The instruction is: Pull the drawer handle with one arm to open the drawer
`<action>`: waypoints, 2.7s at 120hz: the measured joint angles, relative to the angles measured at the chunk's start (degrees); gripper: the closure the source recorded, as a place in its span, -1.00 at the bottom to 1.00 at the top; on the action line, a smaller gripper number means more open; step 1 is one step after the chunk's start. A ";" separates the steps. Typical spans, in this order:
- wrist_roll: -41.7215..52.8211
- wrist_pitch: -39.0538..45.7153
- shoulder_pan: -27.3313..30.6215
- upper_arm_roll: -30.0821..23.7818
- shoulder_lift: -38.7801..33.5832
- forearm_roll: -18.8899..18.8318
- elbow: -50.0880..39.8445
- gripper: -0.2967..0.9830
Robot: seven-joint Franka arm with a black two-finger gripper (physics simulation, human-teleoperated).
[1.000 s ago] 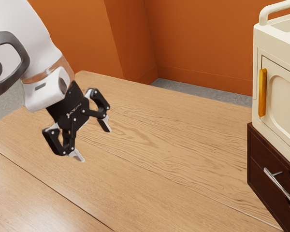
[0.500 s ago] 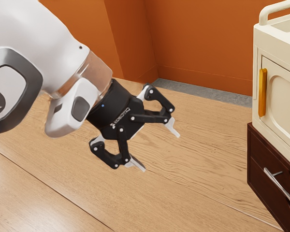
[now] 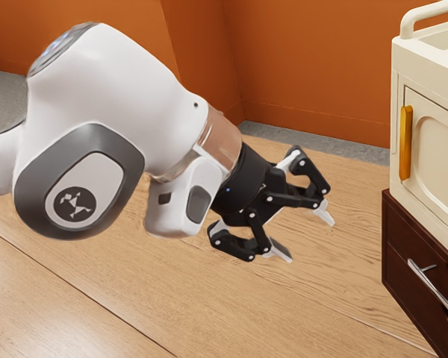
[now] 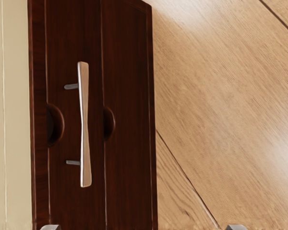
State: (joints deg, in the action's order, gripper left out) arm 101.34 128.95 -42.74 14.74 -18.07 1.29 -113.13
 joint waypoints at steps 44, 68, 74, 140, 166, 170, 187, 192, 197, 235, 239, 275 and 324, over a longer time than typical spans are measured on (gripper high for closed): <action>-0.39 5.29 -1.73 0.08 7.80 1.95 0.86 0.06; -0.83 7.32 -2.46 -0.52 12.51 3.98 2.93 0.08; -0.93 7.83 -2.58 -0.62 13.39 4.27 3.37 0.09; -1.62 9.83 -2.09 -0.59 20.62 7.30 9.34 0.21; -1.78 9.94 -1.76 -0.59 21.78 8.31 9.57 0.28; -1.80 9.94 -1.73 -0.59 21.89 8.54 9.55 0.29; -1.87 9.99 -1.71 -0.60 22.50 9.12 9.50 0.30; -1.89 10.02 -1.69 -0.61 22.62 9.21 9.50 0.30; -1.90 10.05 -1.66 -0.64 22.74 9.28 9.50 0.30; -2.03 10.11 -1.66 -0.65 23.00 10.00 9.34 0.38; -2.04 10.10 -1.70 -0.70 22.88 10.10 9.23 0.40; -2.15 9.95 -2.10 -1.36 20.44 10.91 6.76 0.49; -2.43 9.90 -1.98 -1.36 16.04 11.19 1.45 0.51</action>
State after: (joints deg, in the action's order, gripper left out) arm 98.92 138.85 -44.72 13.38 -2.04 12.48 -111.69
